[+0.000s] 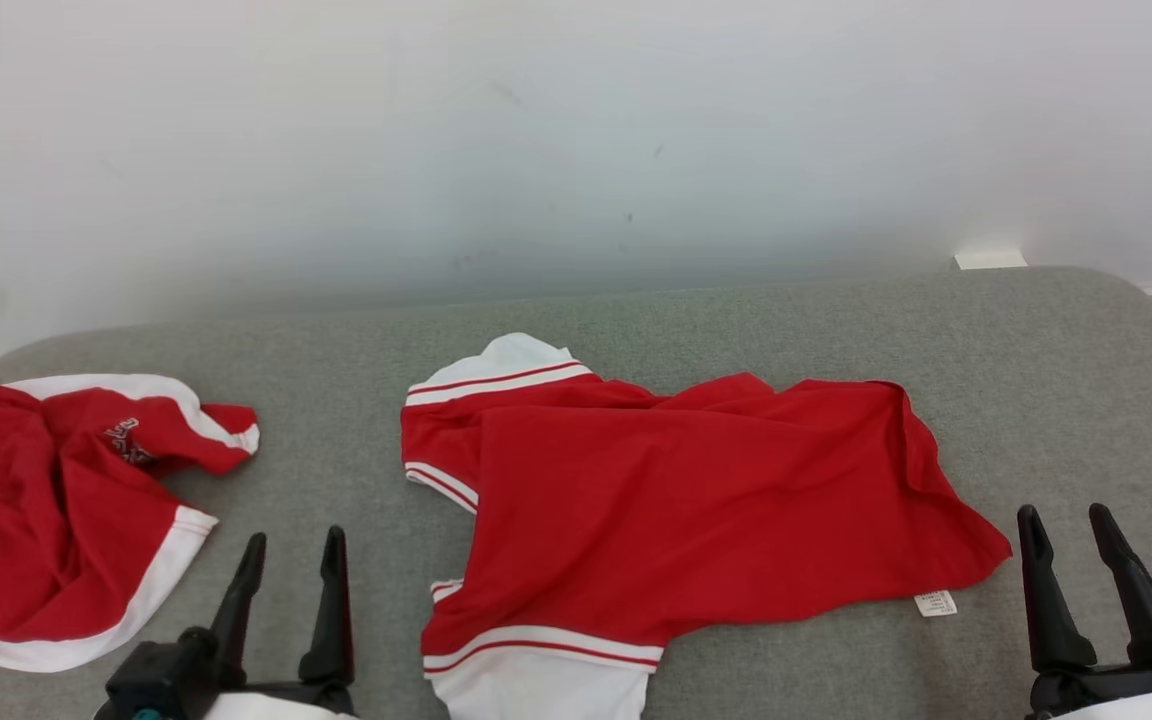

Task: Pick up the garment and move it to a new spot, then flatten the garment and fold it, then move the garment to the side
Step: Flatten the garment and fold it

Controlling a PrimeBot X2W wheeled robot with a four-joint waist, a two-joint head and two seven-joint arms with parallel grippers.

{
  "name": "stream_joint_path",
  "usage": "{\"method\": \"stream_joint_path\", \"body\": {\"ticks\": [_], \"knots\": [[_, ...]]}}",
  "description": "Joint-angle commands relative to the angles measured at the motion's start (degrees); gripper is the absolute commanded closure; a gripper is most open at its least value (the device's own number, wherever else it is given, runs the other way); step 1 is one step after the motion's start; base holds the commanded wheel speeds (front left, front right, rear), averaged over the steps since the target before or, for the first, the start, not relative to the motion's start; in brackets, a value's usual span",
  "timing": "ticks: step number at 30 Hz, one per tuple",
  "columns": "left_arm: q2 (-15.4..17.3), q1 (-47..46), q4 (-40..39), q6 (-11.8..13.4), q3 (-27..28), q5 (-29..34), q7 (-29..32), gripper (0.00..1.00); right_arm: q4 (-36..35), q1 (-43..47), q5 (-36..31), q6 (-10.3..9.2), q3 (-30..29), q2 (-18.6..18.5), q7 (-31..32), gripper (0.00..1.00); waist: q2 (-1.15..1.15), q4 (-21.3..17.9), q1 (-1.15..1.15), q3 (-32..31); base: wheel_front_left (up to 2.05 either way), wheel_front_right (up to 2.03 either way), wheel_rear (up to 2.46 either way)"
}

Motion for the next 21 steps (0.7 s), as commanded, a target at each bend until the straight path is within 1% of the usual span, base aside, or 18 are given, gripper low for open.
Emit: {"method": "stream_joint_path", "body": {"ticks": [1, 8, 21], "knots": [[0.21, 0.58, 0.21, 0.28, -0.07, -0.56, -0.02, 0.0, -1.2, 1.09, -0.91, -0.13, -0.23, 0.7, -0.13, 0.0, 0.0, -0.04, 0.0, 0.09, 0.0, 0.0, 0.0], [0.21, 0.13, 0.32, 0.47, -0.75, -1.19, -0.02, 0.0, -2.54, 0.66, -2.64, -0.13, 0.29, 0.59, -0.14, 0.0, 0.0, 0.21, 0.0, 0.2, 0.0, 0.0, 0.0], [0.21, -0.12, 0.52, 0.13, -2.09, -1.39, -0.03, 0.0, -1.14, 0.47, -2.88, -0.13, -1.33, -0.54, -0.15, 0.0, 0.0, 1.35, 0.0, 0.44, 0.0, 0.0, 0.0]]}}
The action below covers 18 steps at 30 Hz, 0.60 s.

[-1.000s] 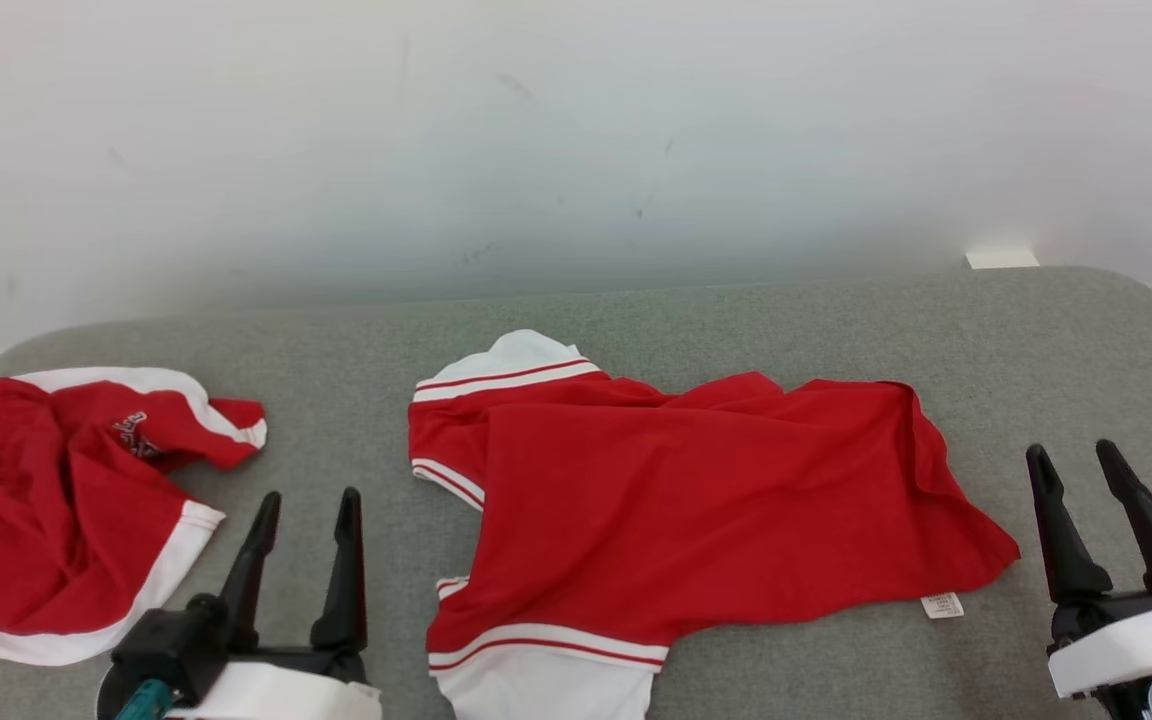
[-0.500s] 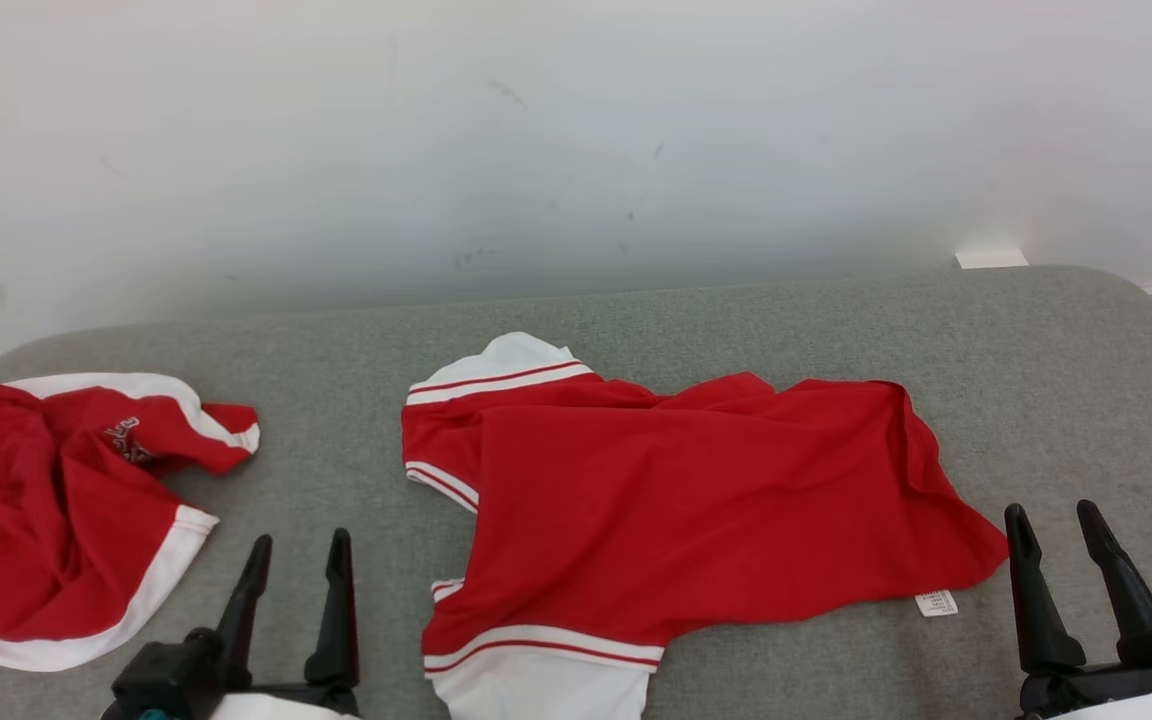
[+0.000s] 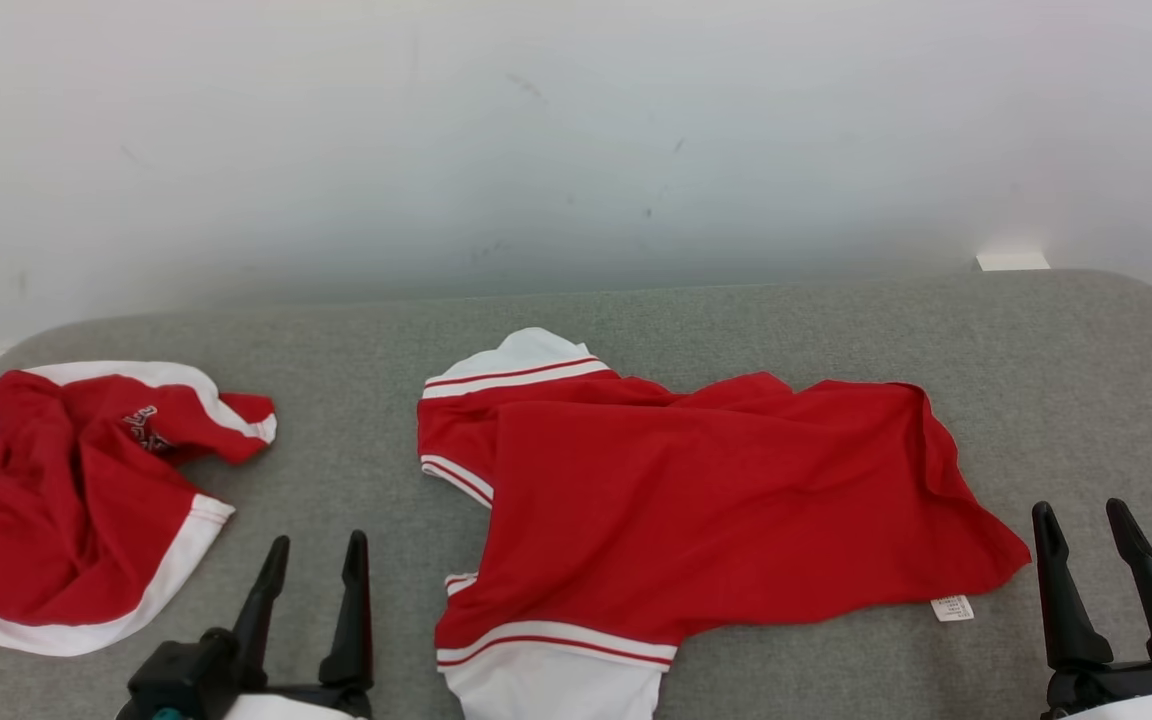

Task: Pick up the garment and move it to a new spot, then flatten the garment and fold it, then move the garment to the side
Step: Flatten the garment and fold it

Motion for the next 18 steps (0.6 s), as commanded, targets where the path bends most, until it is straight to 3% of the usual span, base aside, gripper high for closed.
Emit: {"method": "stream_joint_path", "body": {"ticks": [1, 9, 18], "knots": [[0.21, -0.07, 0.11, -0.29, -0.04, -0.29, -0.04, 0.0, 0.34, -0.32, -0.74, -0.13, -0.22, -0.33, -0.15, 0.0, 0.0, 0.1, 0.0, 0.05, 0.0, 0.0, 0.0], [0.2, 0.94, 3.78, -1.15, -2.83, -1.03, 0.39, 0.0, 5.54, -2.1, 0.09, -0.13, 1.58, -3.3, -0.06, 0.0, 0.0, 0.66, 0.0, 0.82, 0.0, 0.0, 0.0], [0.92, 1.87, 1.6, -1.98, -6.55, -4.87, 17.97, 0.0, 17.21, -9.34, 6.57, -0.13, 5.93, -10.04, 6.12, 0.0, 0.0, 2.89, 0.0, 4.17, 0.0, 0.0, 0.0]]}}
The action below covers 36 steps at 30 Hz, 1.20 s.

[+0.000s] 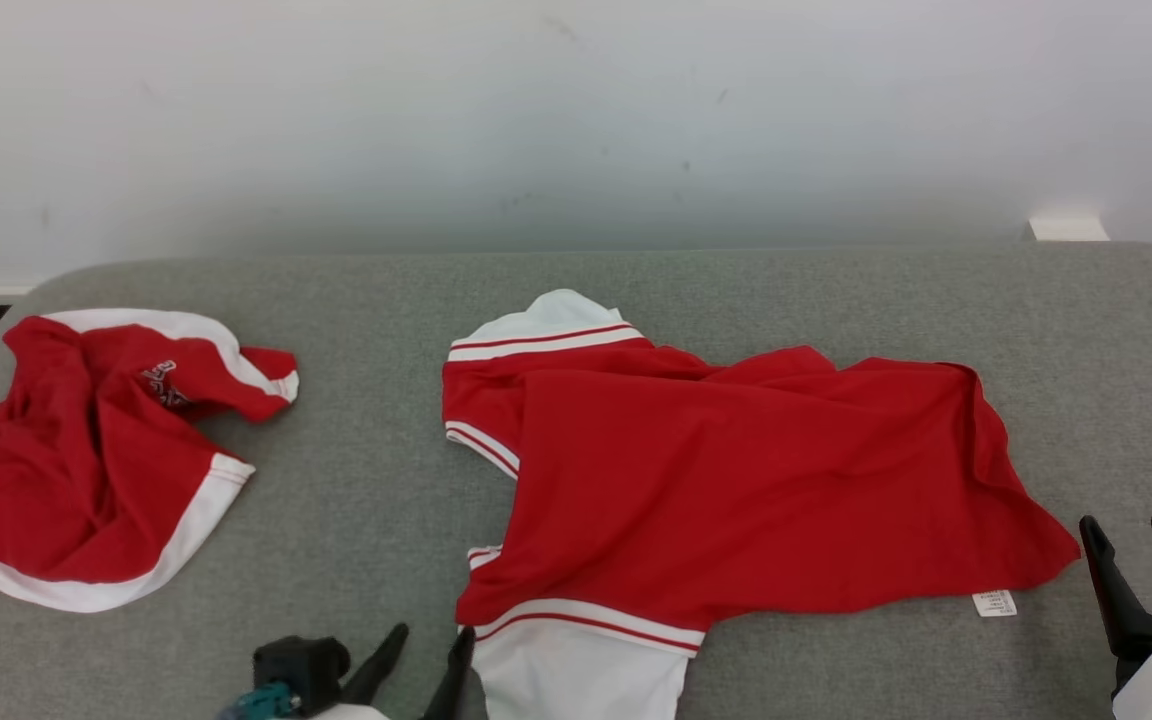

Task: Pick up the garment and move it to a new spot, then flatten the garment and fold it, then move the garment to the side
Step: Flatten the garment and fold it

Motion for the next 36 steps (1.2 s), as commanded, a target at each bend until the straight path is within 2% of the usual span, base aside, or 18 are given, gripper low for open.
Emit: {"method": "stream_joint_path", "body": {"ticks": [1, 6, 9, 13, 24, 25, 26, 27, 28, 29, 36], "knots": [[0.65, 1.13, -1.04, 0.33, -0.28, -0.44, 2.38, 0.0, 1.51, -1.17, 1.27, -0.13, 1.18, -0.89, 1.2, 0.0, 0.0, 0.75, 0.0, 0.83, 0.0, 0.0, 0.0], [0.57, 3.22, -5.33, 1.13, -2.66, -1.55, 12.49, 0.0, 6.75, -4.7, 5.14, -0.13, 5.08, -2.78, 5.15, 0.0, 0.0, 2.02, 0.0, 2.49, 0.0, 0.0, 0.0], [0.53, 4.14, -7.5, 1.39, -3.74, -2.51, 16.37, 0.0, 9.49, -6.59, 7.69, -0.13, 6.87, -3.55, 6.45, 0.0, 0.0, 2.6, 0.0, 3.2, 0.0, 0.0, 0.0], [0.46, 3.96, -8.54, 1.28, -5.05, -3.19, 19.15, 0.0, 12.24, -8.81, 11.35, -0.13, 10.46, -4.07, 8.39, 0.0, 0.0, 3.06, 0.0, 4.5, 0.0, 0.0, 0.0], [0.25, 1.48, -3.06, 0.16, -10.13, -4.36, 24.69, 0.0, 17.44, -13.02, 18.64, -0.12, 20.1, -3.46, 10.46, 0.0, 0.0, 2.62, 0.0, 7.0, 0.0, 0.0, 0.0], [0.15, 1.38, -2.91, -0.08, -10.74, -4.99, 24.73, 0.0, 17.68, -13.19, 19.19, -0.1, 20.99, -3.38, 10.45, 0.02, 0.0, 2.54, 0.0, 7.05, 0.0, 0.0, 0.0], [0.08, 1.16, -3.02, -0.25, -11.07, -5.47, 24.47, 0.2, 17.76, -13.44, 19.63, -0.07, 21.7, -3.42, 10.25, 0.43, 0.0, 2.47, 0.0, 7.12, 0.0, 0.0, 0.0], [0.04, 0.86, -3.24, -0.27, -11.2, -5.81, 23.9, 0.56, 17.85, -13.74, 20.12, -0.06, 22.44, -3.46, 9.84, 0.68, 0.0, 2.39, 0.0, 7.14, 0.0, 0.0, 0.0], [0.03, 0.75, -3.31, -0.3, -11.18, -5.88, 23.56, 0.9, 17.88, -13.95, 20.54, -0.06, 23.2, -3.56, 9.4, 1.0, 0.0, 2.34, 0.0, 7.02, 0.0, 0.0, 0.0], [0.15, 0.67, -3.27, -0.29, -11.05, -5.89, 23.24, 1.0, 17.98, -14.08, 21.0, -0.06, 23.75, -3.77, 8.64, 1.0, 0.0, 2.28, 0.0, 6.81, 0.0, 0.0, 0.0], [1.47, 0.66, -4.94, 0.37, -8.5, -6.7, 20.34, 1.0, 16.99, -14.09, 25.35, -0.06, 26.85, -5.38, 4.04, 1.0, 0.0, 2.3, 0.0, 3.99, 0.0, 0.0, 0.0]]}}
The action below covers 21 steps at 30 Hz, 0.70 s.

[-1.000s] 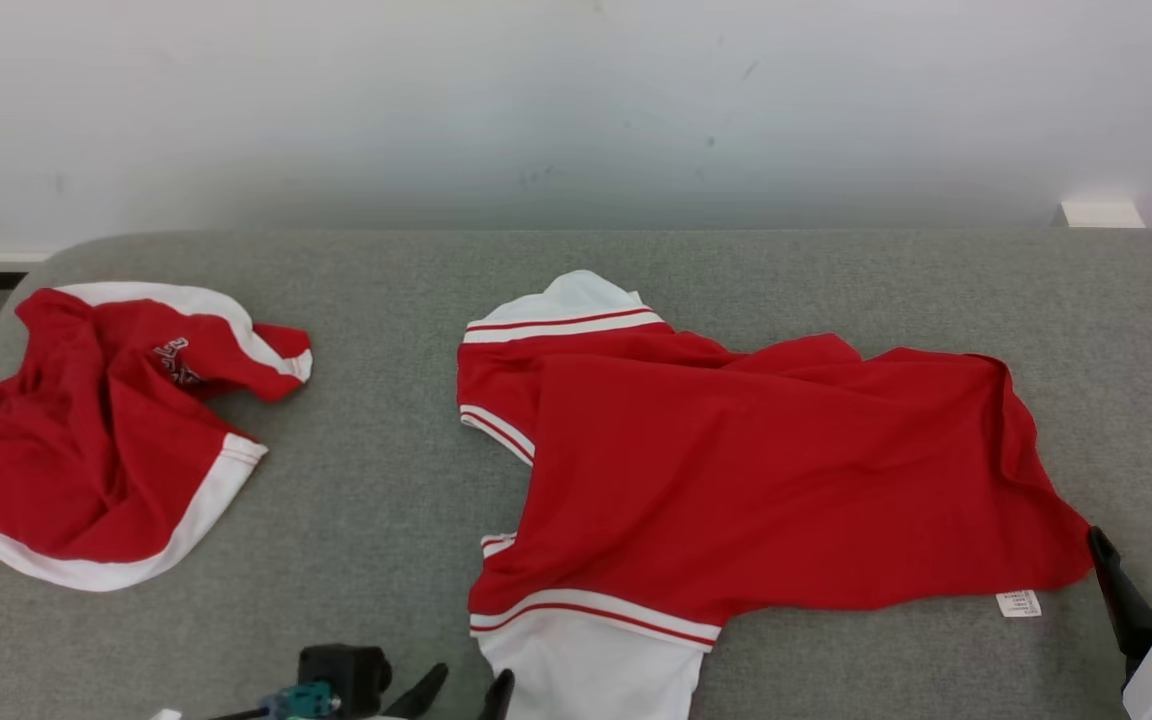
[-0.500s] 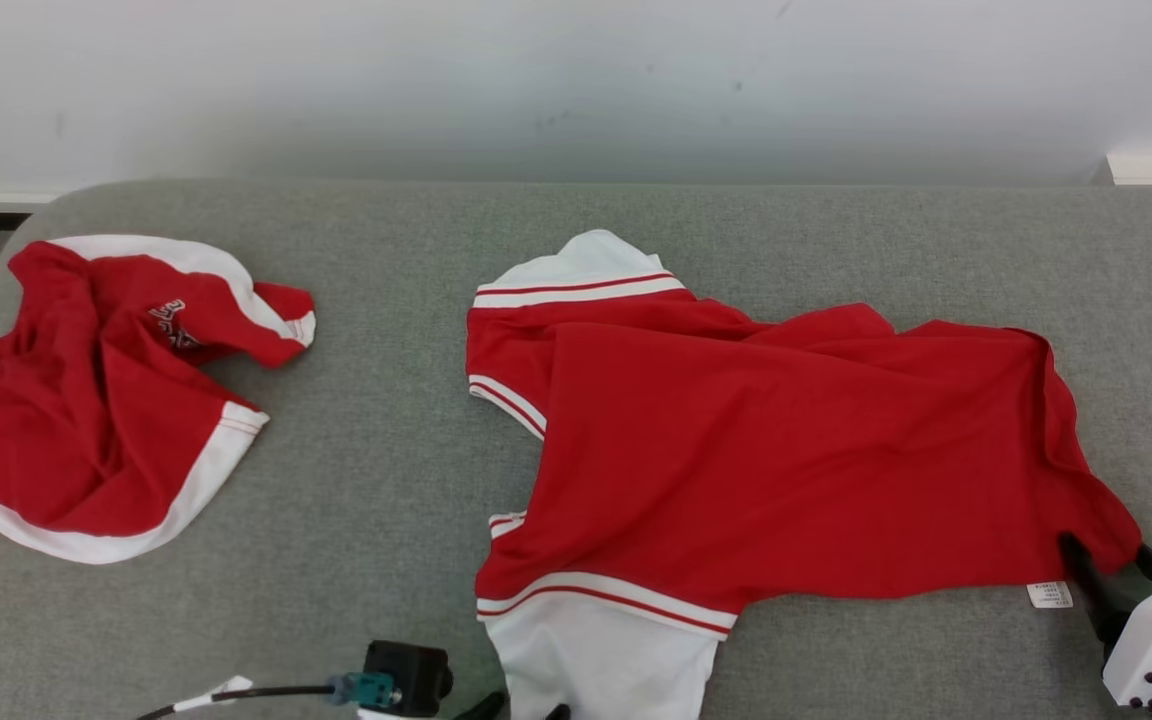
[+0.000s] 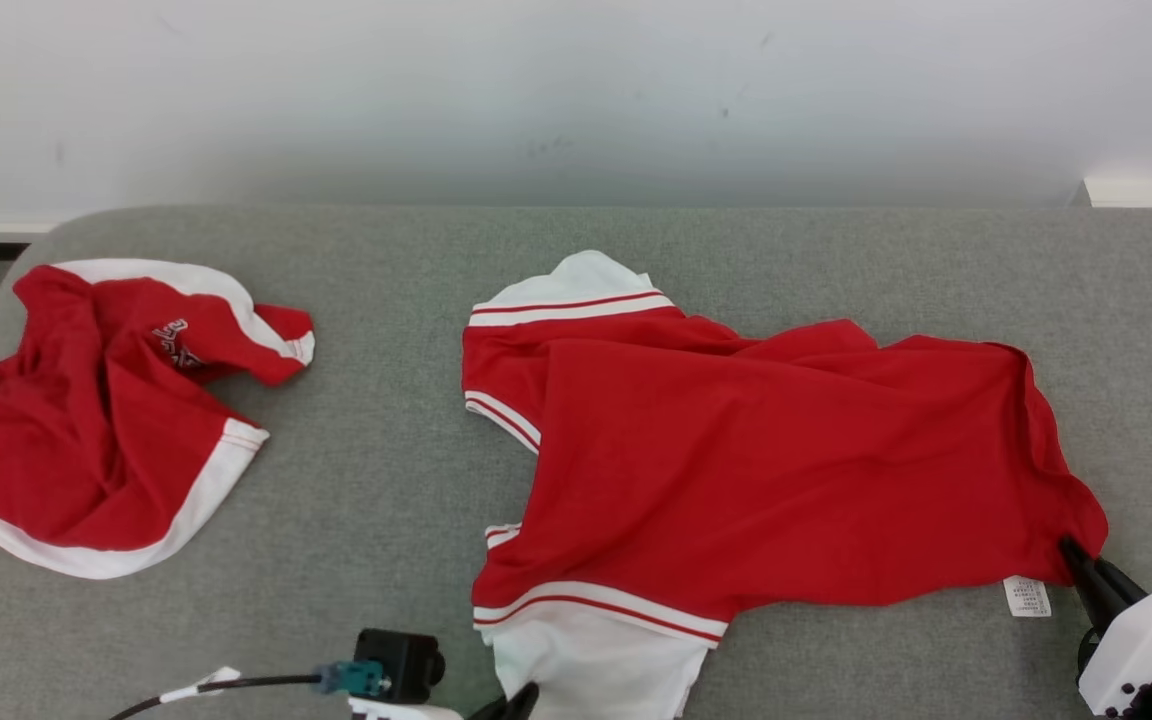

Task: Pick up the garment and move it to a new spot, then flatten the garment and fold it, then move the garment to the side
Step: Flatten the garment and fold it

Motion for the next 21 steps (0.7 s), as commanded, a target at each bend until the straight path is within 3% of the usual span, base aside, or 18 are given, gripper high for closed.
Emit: {"method": "stream_joint_path", "body": {"ticks": [1, 6, 11, 19, 21], "knots": [[0.36, 0.67, -0.91, -0.14, 0.8, -1.51, -0.89, 1.0, -0.89, 0.77, 1.42, 0.03, 0.62, -0.97, -0.97, 1.0, 0.0, 0.11, 0.0, -1.35, 0.0, 0.0, 0.0], [0.37, -0.24, -4.59, -0.36, 3.17, -3.42, -4.26, 1.0, -6.55, 1.65, 7.72, 0.03, 0.83, -1.95, -2.8, 1.0, 0.0, -0.03, 0.0, -3.45, 0.0, 0.0, 0.0], [2.47, -6.0, -6.74, -0.9, 5.09, -3.47, -6.34, 1.0, -13.53, -0.5, 13.44, 0.02, 0.2, -4.04, -3.5, 1.0, 0.0, -0.7, 0.0, -3.49, 0.0, 0.0, 0.0], [6.2, -22.17, -3.09, -1.74, 6.84, -5.59, -5.89, 1.0, -18.52, -9.63, 17.98, 0.02, -1.74, -5.25, -1.78, 1.0, 0.0, -2.11, 0.0, 2.29, 0.0, 0.0, 0.0], [7.64, -31.8, 1.16, -2.16, 6.86, -7.84, -5.72, 1.0, -18.16, -16.53, 19.13, 0.02, -3.01, -4.86, -0.58, 1.0, 0.0, -2.49, 0.0, 6.14, 0.0, 0.0, 0.0]]}}
